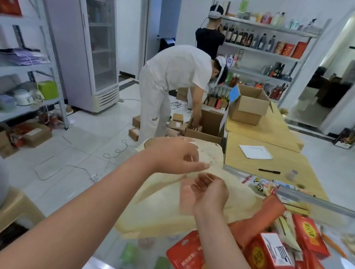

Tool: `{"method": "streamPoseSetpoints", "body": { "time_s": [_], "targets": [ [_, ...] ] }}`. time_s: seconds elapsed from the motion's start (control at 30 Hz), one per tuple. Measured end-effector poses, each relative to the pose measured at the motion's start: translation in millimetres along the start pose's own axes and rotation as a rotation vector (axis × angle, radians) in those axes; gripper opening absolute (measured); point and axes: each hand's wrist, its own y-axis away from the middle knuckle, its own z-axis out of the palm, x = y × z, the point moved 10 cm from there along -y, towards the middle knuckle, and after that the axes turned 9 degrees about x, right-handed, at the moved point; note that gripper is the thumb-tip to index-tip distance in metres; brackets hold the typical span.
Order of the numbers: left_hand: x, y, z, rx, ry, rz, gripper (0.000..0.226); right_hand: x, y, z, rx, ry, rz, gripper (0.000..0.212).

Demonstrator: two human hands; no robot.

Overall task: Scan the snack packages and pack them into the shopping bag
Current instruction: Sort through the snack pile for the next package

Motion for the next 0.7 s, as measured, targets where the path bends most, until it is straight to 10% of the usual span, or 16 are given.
{"method": "streamPoseSetpoints", "body": {
  "time_s": [0.7],
  "targets": [
    [214,-107,149,-0.131,0.245,0.048,0.024,-227,-68,-175,0.160,0.245,-0.415,0.018]
  ]
}}
